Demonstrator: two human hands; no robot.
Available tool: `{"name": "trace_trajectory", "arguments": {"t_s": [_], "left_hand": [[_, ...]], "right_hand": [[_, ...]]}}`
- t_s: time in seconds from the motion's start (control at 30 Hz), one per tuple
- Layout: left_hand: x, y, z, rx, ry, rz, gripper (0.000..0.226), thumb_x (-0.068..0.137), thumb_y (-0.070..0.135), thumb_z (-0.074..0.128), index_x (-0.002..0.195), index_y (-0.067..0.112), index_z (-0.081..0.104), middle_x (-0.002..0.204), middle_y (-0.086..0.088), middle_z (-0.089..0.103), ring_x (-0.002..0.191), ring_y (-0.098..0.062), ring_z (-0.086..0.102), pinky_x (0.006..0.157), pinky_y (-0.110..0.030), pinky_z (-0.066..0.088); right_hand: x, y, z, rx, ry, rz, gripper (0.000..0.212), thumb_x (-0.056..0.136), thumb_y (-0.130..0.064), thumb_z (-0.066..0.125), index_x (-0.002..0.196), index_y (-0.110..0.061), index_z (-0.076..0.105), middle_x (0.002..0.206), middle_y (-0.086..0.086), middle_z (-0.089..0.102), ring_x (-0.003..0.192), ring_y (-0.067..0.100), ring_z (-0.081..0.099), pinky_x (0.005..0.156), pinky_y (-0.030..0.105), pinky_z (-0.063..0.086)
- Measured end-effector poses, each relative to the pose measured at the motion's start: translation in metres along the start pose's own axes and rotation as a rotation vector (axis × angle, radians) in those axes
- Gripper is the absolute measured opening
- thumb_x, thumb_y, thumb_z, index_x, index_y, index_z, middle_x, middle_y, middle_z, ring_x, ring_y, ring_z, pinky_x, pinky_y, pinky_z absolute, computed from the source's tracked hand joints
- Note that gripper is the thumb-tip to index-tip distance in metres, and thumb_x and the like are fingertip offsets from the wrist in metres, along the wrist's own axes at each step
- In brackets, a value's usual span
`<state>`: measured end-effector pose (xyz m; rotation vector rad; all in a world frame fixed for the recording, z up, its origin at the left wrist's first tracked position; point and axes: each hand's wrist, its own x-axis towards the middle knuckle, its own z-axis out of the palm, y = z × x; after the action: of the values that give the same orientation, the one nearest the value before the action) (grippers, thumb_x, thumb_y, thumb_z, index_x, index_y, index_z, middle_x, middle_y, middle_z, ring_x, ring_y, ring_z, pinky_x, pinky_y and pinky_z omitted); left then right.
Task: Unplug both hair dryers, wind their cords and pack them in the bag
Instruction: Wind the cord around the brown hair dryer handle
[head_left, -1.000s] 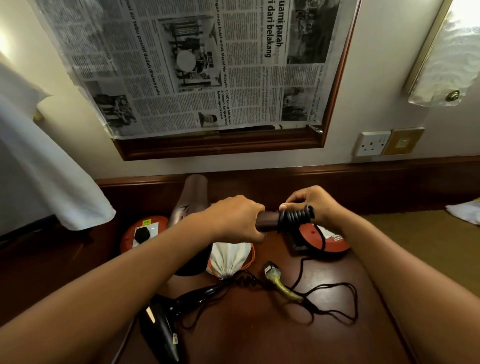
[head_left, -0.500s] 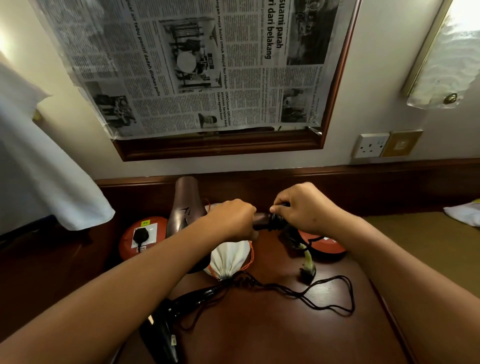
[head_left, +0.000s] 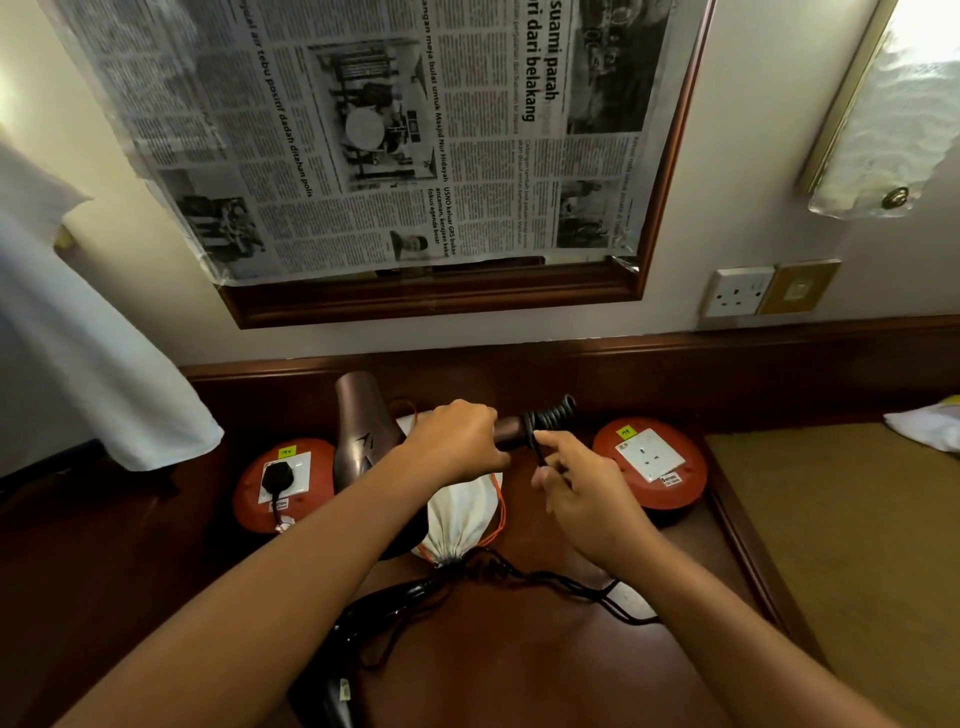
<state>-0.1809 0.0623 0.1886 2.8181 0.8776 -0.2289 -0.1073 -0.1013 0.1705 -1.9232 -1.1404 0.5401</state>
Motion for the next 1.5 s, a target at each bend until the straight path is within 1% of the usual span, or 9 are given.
{"name": "trace_trajectory", "arguments": {"t_s": [0.17, 0.43, 0.53, 0.73, 1.03, 1.13, 1.23, 1.3, 1.5], "left_hand": [[0.001, 0.004, 0.0, -0.03, -0.008, 0.019, 0.033, 0.08, 0.044, 0.063, 0.101, 0.018, 0.057, 0.089, -0.003, 0.06, 0.075, -0.021, 0.059, 0.07, -0.037, 0.055], [-0.007, 0.011, -0.01, -0.091, 0.019, 0.066, 0.026, 0.082, 0.042, 0.063, 0.092, 0.02, 0.052, 0.076, 0.003, 0.052, 0.068, -0.017, 0.054, 0.062, -0.031, 0.047], [-0.01, 0.012, -0.015, -0.1, 0.03, 0.094, 0.026, 0.082, 0.042, 0.063, 0.09, 0.021, 0.051, 0.076, 0.003, 0.052, 0.066, -0.014, 0.051, 0.059, -0.028, 0.041], [-0.014, 0.01, -0.019, -0.159, 0.021, 0.116, 0.026, 0.079, 0.044, 0.066, 0.086, 0.024, 0.05, 0.075, 0.005, 0.053, 0.066, -0.014, 0.053, 0.058, -0.026, 0.04], [-0.024, 0.011, -0.032, -0.208, 0.034, 0.22, 0.028, 0.08, 0.042, 0.067, 0.072, 0.032, 0.043, 0.071, 0.007, 0.053, 0.061, -0.01, 0.05, 0.054, -0.02, 0.036], [-0.028, 0.01, -0.033, -0.193, 0.023, 0.254, 0.025, 0.08, 0.04, 0.068, 0.075, 0.031, 0.045, 0.072, 0.007, 0.053, 0.062, -0.01, 0.051, 0.054, -0.021, 0.039], [-0.033, 0.012, -0.033, -0.135, 0.008, 0.282, 0.022, 0.081, 0.039, 0.067, 0.085, 0.026, 0.05, 0.073, 0.006, 0.055, 0.064, -0.01, 0.053, 0.06, -0.026, 0.047], [-0.037, 0.015, -0.033, -0.093, 0.019, 0.296, 0.021, 0.08, 0.039, 0.066, 0.088, 0.025, 0.052, 0.074, 0.006, 0.056, 0.065, -0.012, 0.055, 0.062, -0.03, 0.05], [-0.044, 0.029, -0.027, 0.071, 0.035, 0.387, 0.025, 0.082, 0.04, 0.064, 0.09, 0.029, 0.044, 0.081, 0.005, 0.053, 0.068, -0.015, 0.05, 0.062, -0.029, 0.041]], "right_hand": [[0.0, 0.011, 0.008, 0.16, 0.013, 0.043, 0.023, 0.095, -0.006, 0.05, 0.092, -0.027, 0.059, 0.071, -0.009, 0.064, 0.065, 0.008, 0.06, 0.067, 0.039, 0.054], [0.001, 0.022, 0.01, 0.552, -0.208, 0.232, 0.046, 0.099, -0.031, 0.044, 0.06, -0.026, 0.068, 0.055, 0.013, 0.048, 0.043, 0.021, 0.037, 0.043, 0.028, 0.03], [0.004, 0.026, 0.007, 0.654, -0.247, 0.233, 0.035, 0.099, -0.028, 0.044, 0.076, -0.023, 0.069, 0.059, 0.008, 0.039, 0.044, 0.015, 0.023, 0.042, 0.024, 0.018], [0.011, 0.039, 0.011, 0.843, -0.252, 0.239, 0.025, 0.099, -0.01, 0.04, 0.099, -0.01, 0.066, 0.063, 0.002, 0.045, 0.048, 0.012, 0.027, 0.046, 0.024, 0.022], [0.03, 0.047, -0.002, 0.55, -0.206, 0.168, 0.041, 0.083, -0.044, 0.055, 0.076, -0.004, 0.052, 0.055, 0.003, 0.031, 0.047, 0.014, 0.03, 0.047, 0.025, 0.032], [0.04, 0.051, -0.02, 0.494, -0.324, 0.19, 0.036, 0.084, -0.04, 0.066, 0.073, -0.007, 0.056, 0.055, 0.004, 0.037, 0.047, 0.017, 0.033, 0.048, 0.03, 0.029], [0.054, 0.049, -0.041, 0.474, -0.433, 0.218, 0.003, 0.083, -0.001, 0.056, 0.081, -0.002, 0.058, 0.064, 0.011, 0.042, 0.052, 0.018, 0.038, 0.051, 0.031, 0.031], [0.063, 0.043, -0.053, 0.437, -0.543, 0.211, 0.02, 0.081, 0.015, 0.044, 0.086, 0.0, 0.057, 0.069, 0.014, 0.042, 0.054, 0.018, 0.04, 0.051, 0.027, 0.035], [0.08, 0.012, -0.073, 0.237, -0.777, 0.218, 0.017, 0.091, 0.002, 0.05, 0.099, 0.011, 0.062, 0.078, 0.014, 0.066, 0.064, 0.017, 0.066, 0.058, 0.023, 0.053]]}}
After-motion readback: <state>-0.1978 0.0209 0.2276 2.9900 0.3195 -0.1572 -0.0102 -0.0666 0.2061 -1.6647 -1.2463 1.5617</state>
